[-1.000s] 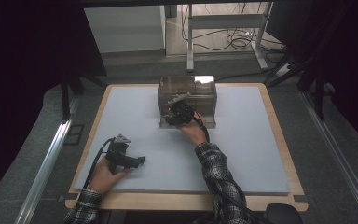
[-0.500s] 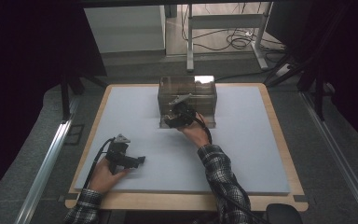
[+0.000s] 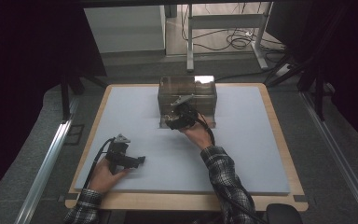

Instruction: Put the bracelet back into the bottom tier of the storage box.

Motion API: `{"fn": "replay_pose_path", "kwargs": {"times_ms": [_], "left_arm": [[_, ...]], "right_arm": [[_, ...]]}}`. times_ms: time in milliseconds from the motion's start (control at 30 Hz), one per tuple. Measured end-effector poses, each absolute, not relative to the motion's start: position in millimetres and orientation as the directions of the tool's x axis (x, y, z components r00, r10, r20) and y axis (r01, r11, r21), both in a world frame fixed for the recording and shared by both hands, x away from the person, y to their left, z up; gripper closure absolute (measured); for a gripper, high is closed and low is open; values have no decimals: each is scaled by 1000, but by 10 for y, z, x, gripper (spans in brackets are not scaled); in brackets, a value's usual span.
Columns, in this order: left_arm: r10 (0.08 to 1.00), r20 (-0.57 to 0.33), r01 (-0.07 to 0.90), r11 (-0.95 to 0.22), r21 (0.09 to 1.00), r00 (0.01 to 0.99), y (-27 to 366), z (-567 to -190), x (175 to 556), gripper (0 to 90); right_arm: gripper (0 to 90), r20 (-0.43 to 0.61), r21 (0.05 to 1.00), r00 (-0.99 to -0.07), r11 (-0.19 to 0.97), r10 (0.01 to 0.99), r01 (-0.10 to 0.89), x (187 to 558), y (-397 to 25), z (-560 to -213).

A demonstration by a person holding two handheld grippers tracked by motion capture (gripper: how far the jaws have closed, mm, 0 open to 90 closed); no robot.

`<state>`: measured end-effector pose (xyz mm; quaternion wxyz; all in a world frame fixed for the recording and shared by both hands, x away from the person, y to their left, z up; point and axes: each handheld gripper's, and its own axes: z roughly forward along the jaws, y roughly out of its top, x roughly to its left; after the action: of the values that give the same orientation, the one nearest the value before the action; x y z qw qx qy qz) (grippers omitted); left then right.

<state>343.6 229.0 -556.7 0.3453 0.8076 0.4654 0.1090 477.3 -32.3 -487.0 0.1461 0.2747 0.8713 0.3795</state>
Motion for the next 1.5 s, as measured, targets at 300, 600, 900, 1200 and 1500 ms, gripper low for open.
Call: {"fn": "replay_pose_path", "kwargs": {"times_ms": [300, 600, 900, 1200, 1500], "left_arm": [[826, -143, 676, -332, 658, 545, 2292, -5567, 3437, 0], [826, -143, 676, -332, 658, 545, 2292, -5567, 3437, 0], [826, -145, 676, -331, 658, 545, 2291, -5567, 3437, 0], [826, -145, 676, -330, 658, 545, 2291, -5567, 3437, 0], [826, -144, 676, -331, 659, 545, 2291, -5567, 3437, 0]], "right_arm": [[274, -41, 734, -800, 561, 598, 382, 4738, -392, -4860], [251, -40, 731, -797, 562, 602, 388, 4676, -454, -4824], [219, -41, 719, -802, 574, 596, 391, 4618, -513, -4811], [197, -47, 708, -803, 586, 595, 393, 4556, -579, -4801], [177, -60, 702, -803, 597, 593, 388, 4473, -666, -4769]]}}
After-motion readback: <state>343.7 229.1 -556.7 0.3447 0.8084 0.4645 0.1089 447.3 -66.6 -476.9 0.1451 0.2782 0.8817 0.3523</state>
